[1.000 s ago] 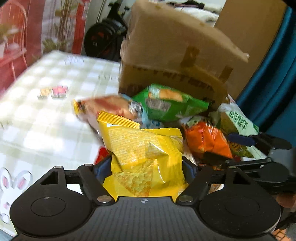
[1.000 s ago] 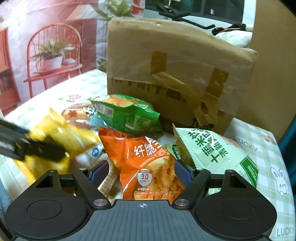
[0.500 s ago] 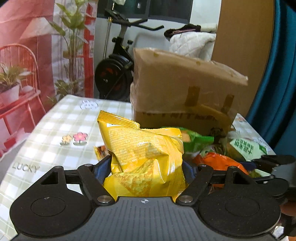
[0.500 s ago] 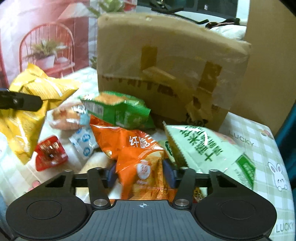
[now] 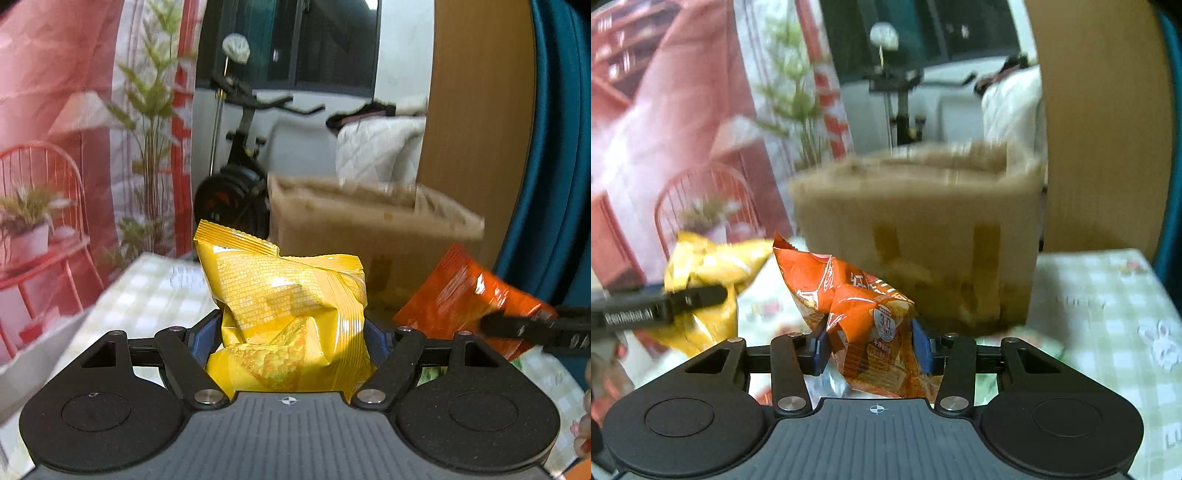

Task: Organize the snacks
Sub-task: 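Carry both bags over the box and open both tools to drop them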

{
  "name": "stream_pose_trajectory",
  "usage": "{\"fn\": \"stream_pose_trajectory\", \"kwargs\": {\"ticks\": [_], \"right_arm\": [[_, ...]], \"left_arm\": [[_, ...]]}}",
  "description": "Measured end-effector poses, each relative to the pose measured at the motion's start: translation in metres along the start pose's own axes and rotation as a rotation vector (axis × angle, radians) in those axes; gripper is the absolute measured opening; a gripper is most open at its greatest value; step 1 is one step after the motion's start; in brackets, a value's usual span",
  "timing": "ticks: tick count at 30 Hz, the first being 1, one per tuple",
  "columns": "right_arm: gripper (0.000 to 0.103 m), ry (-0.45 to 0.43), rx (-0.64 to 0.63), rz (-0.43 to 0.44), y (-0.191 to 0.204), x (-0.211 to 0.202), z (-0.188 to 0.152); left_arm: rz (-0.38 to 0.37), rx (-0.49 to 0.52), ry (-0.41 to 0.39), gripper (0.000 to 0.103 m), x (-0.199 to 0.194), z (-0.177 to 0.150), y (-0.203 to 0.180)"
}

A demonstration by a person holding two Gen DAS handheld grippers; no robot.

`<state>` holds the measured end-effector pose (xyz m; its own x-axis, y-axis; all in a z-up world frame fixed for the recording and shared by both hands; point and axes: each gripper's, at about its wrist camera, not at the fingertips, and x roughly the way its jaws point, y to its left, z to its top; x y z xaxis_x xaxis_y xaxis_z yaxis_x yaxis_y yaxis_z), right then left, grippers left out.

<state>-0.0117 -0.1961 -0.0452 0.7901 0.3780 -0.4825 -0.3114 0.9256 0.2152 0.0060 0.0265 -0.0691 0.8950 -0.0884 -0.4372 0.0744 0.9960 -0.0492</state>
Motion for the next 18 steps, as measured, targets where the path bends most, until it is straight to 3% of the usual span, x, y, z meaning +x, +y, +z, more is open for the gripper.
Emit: {"fn": "stream_pose_trajectory", "kwargs": {"ticks": [5, 11, 18], "right_arm": [[0.042, -0.132, 0.011, 0.001, -0.015, -0.014, 0.047], [0.042, -0.254, -0.005, -0.049, -0.044, -0.003, 0.106], [0.041, -0.248, 0.038, -0.102, -0.080, 0.069, 0.155]], "left_arm": [[-0.003, 0.036, -0.082, 0.079, 0.008, 0.038, -0.009], [-0.025, 0.075, -0.166, 0.079, 0.037, 0.093, -0.025], [-0.024, 0.086, -0.139, 0.080, 0.111, 0.138, -0.044]]}}
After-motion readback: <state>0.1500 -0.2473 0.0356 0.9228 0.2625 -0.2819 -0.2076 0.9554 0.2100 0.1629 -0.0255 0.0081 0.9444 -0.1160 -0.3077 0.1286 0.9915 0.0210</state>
